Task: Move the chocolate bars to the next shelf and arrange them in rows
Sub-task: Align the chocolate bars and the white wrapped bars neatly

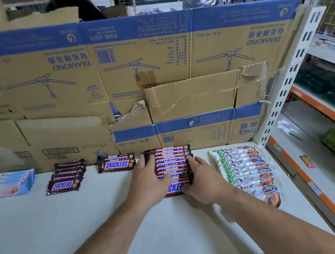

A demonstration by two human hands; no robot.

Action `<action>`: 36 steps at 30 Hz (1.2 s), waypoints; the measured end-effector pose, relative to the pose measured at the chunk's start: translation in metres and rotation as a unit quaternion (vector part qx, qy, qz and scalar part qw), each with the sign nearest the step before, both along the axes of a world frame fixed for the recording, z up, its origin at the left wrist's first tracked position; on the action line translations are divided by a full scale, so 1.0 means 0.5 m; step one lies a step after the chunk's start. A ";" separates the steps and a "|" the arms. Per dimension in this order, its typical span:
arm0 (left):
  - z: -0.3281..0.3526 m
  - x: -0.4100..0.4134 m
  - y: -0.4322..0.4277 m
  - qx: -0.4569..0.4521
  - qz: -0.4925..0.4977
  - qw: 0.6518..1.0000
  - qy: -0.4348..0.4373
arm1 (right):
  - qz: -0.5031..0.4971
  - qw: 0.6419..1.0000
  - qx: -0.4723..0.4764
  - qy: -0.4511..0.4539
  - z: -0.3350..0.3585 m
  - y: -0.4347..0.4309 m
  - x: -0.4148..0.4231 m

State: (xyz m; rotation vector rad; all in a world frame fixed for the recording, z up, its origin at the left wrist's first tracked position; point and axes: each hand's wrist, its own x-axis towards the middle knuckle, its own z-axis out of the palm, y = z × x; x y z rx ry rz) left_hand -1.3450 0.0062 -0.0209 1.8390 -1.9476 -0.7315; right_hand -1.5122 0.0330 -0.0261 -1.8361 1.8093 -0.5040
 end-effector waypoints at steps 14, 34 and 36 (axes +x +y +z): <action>0.018 -0.198 0.061 -0.058 -0.253 0.962 -0.085 | 0.009 0.991 -0.077 0.108 0.034 0.028 -0.257; 0.005 -0.342 0.134 -0.007 -0.193 0.958 -0.212 | 0.108 0.988 0.109 0.028 0.055 -0.094 -0.392; 0.004 -0.344 0.131 -0.018 -0.196 0.955 -0.222 | 0.147 0.983 0.101 0.041 0.053 -0.058 -0.393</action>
